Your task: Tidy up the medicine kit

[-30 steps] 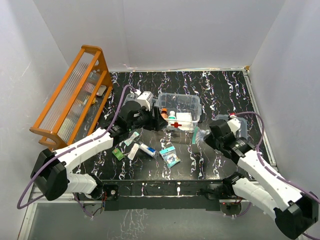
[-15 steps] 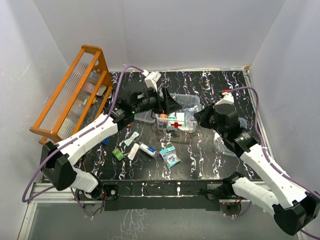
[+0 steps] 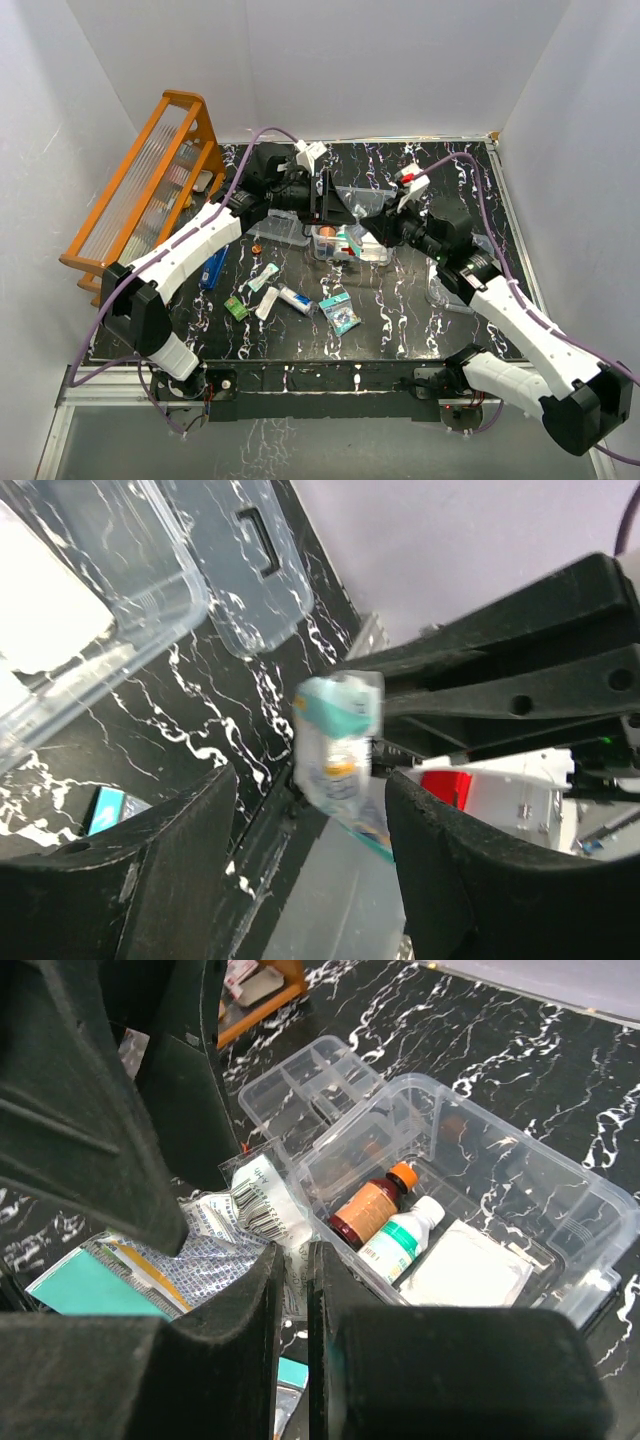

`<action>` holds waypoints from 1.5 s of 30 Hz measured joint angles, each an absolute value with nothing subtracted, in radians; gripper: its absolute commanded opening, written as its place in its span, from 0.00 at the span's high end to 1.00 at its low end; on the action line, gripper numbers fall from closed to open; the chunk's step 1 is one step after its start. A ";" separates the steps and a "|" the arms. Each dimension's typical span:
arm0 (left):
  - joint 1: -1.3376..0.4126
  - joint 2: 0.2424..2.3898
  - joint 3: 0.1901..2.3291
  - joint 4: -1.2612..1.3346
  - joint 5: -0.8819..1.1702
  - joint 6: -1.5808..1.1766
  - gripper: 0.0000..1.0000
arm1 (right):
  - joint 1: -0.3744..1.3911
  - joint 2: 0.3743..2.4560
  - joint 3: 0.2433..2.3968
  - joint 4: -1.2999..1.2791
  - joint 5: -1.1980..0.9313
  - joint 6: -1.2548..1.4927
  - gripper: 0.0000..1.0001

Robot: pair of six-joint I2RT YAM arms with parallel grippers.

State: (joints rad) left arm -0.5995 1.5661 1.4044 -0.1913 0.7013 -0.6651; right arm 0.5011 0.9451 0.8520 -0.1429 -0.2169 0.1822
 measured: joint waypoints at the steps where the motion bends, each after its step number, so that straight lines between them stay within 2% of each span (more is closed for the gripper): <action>1: -0.600 1.573 1.404 -0.201 0.722 -0.663 0.45 | 0.501 0.959 0.852 -0.135 -0.234 0.165 0.93; 7: -0.604 1.574 1.404 -0.227 0.768 -0.639 0.62 | 0.501 1.039 0.853 -0.130 -0.281 0.110 0.94; 17: -0.604 1.616 1.422 -0.292 0.740 -0.614 0.67 | 0.501 1.043 0.855 -0.131 -0.319 0.085 0.94; 21: -0.604 1.636 1.425 -0.291 0.744 -0.623 0.89 | 0.501 1.055 0.855 -0.133 -0.326 0.079 0.91; 24: -0.604 1.645 1.427 -0.290 0.745 -0.616 0.99 | 0.501 1.071 0.855 -0.134 -0.323 0.085 0.80; 29: -0.604 1.648 1.427 -0.289 0.738 -0.578 1.00 | 0.501 1.077 0.875 -0.165 -0.285 0.132 0.58; 33: -0.604 1.649 1.435 -0.294 0.707 -0.540 1.00 | 0.501 1.060 0.887 -0.199 -0.213 0.179 0.49; 45: -0.618 1.841 1.590 -0.264 0.500 -0.545 0.98 | 0.501 0.847 0.886 -0.289 0.061 0.337 0.44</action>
